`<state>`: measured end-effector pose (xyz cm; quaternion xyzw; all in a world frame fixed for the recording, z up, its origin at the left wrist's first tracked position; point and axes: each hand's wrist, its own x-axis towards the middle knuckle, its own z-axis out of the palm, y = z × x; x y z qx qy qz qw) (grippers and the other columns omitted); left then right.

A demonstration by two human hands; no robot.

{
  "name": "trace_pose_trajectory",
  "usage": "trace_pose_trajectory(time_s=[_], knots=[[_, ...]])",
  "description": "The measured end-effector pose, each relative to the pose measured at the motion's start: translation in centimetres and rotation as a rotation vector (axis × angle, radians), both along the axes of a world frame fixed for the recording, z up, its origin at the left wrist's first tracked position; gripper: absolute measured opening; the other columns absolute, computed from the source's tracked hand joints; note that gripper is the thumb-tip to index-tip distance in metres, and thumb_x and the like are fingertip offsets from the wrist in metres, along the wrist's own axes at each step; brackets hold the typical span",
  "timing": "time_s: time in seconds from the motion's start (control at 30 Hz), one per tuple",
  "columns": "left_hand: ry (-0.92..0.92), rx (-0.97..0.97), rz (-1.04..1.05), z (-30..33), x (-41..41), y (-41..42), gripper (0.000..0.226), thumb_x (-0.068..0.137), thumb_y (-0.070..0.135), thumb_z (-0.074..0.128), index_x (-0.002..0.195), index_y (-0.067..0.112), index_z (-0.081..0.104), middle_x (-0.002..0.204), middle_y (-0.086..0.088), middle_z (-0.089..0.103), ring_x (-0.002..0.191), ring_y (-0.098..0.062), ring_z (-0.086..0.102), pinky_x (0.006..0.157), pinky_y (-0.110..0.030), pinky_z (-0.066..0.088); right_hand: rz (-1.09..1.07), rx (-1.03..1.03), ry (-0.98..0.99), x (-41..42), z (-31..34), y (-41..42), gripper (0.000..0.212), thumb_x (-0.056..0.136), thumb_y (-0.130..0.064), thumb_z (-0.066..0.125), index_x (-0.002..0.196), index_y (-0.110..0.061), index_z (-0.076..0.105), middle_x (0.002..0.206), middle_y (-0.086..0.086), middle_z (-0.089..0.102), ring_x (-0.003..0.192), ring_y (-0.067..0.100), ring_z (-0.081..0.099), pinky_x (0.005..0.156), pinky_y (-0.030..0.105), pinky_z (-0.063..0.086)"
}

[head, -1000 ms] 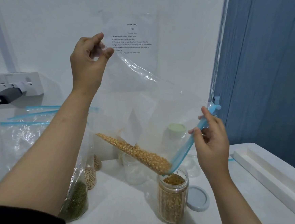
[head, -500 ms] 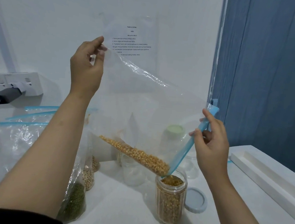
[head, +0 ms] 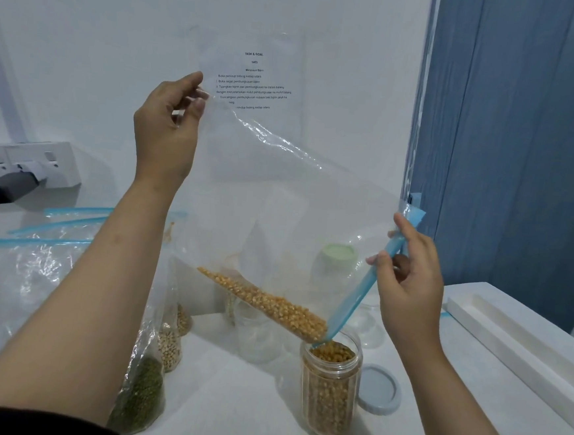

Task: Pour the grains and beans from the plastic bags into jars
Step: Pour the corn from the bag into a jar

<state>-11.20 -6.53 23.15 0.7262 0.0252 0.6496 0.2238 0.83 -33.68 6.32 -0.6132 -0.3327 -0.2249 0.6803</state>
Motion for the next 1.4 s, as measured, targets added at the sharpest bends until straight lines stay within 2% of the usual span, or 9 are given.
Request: trace_pose_trajectory(time_s=[0.67, 0.73, 0.83, 0.93, 1.03, 1.17, 1.3, 1.4], knots=[[0.003, -0.008, -0.011, -0.3, 0.2, -0.4, 0.033, 0.096, 0.01, 0.055, 0.128, 0.016, 0.062, 0.106, 0.008, 0.062, 0.091, 0.007, 0.057, 0.077, -0.011, 0.044, 0.017, -0.003, 0.002, 0.1, 0.1, -0.5, 0.051, 0.099, -0.002, 0.055, 0.141, -0.03, 0.048, 0.122, -0.001, 0.052, 0.094, 0.018, 0.068, 0.082, 0.011, 0.051], [-0.002, -0.006, -0.008, -0.2, 0.2, -0.5, 0.033, 0.096, 0.011, 0.055, 0.128, 0.017, 0.062, 0.106, 0.009, 0.062, 0.092, 0.007, 0.057, 0.077, -0.011, 0.044, 0.029, -0.004, 0.011, 0.1, 0.0, -0.6, 0.056, 0.099, -0.002, 0.055, 0.144, -0.034, 0.045, 0.12, -0.005, 0.052, 0.093, 0.018, 0.068, 0.081, 0.011, 0.051], [-0.003, -0.004, -0.007, -0.1, 0.3, -0.6, 0.033, 0.096, 0.011, 0.055, 0.128, 0.018, 0.062, 0.106, 0.01, 0.062, 0.092, 0.006, 0.057, 0.077, -0.011, 0.044, 0.04, -0.003, 0.041, 0.1, 0.0, -0.9, 0.065, 0.099, -0.003, 0.055, 0.148, -0.041, 0.036, 0.121, -0.021, 0.05, 0.091, 0.015, 0.071, 0.08, 0.012, 0.052], [-0.001, 0.001, -0.015, 0.0, 0.5, -0.9, 0.032, 0.096, 0.012, 0.055, 0.126, 0.023, 0.062, 0.105, 0.013, 0.062, 0.092, 0.006, 0.057, 0.077, -0.013, 0.045, 0.039, -0.043, 0.058, 0.4, 0.1, -1.3, 0.068, 0.099, -0.004, 0.057, 0.146, -0.047, 0.033, 0.117, -0.011, 0.056, 0.089, 0.017, 0.07, 0.077, 0.013, 0.053], [-0.005, 0.001, -0.026, 0.2, 0.5, -1.1, 0.032, 0.096, 0.012, 0.055, 0.125, 0.025, 0.062, 0.104, 0.013, 0.062, 0.092, 0.008, 0.057, 0.078, -0.016, 0.046, 0.039, -0.071, 0.056, 0.6, 0.2, -1.6, 0.067, 0.099, -0.006, 0.058, 0.143, -0.05, 0.033, 0.116, -0.001, 0.055, 0.089, 0.019, 0.07, 0.08, 0.021, 0.057], [-0.01, -0.014, -0.029, 0.2, 0.7, -1.1, 0.033, 0.096, 0.012, 0.055, 0.126, 0.019, 0.064, 0.103, 0.014, 0.061, 0.09, 0.008, 0.056, 0.075, -0.013, 0.044, 0.024, -0.099, 0.042, 0.5, 0.2, -1.7, 0.066, 0.098, -0.008, 0.059, 0.143, -0.05, 0.033, 0.119, -0.002, 0.055, 0.089, 0.023, 0.069, 0.073, 0.014, 0.054], [-0.01, -0.017, -0.038, 0.2, 0.7, -1.2, 0.032, 0.096, 0.012, 0.055, 0.127, 0.017, 0.064, 0.103, 0.015, 0.061, 0.089, 0.009, 0.056, 0.075, -0.011, 0.043, 0.029, -0.089, 0.064, 0.2, 0.4, -1.9, 0.068, 0.099, -0.007, 0.058, 0.142, -0.052, 0.03, 0.125, -0.001, 0.056, 0.089, 0.011, 0.071, 0.078, 0.014, 0.055], [-0.007, -0.015, -0.041, 0.1, 0.7, -1.4, 0.032, 0.096, 0.013, 0.055, 0.127, 0.017, 0.064, 0.103, 0.015, 0.061, 0.089, 0.008, 0.056, 0.076, -0.012, 0.044, 0.016, -0.089, 0.076, 0.3, 0.2, -2.1, 0.071, 0.099, -0.005, 0.057, 0.149, -0.047, 0.028, 0.126, 0.001, 0.057, 0.088, 0.009, 0.072, 0.075, 0.011, 0.052]])
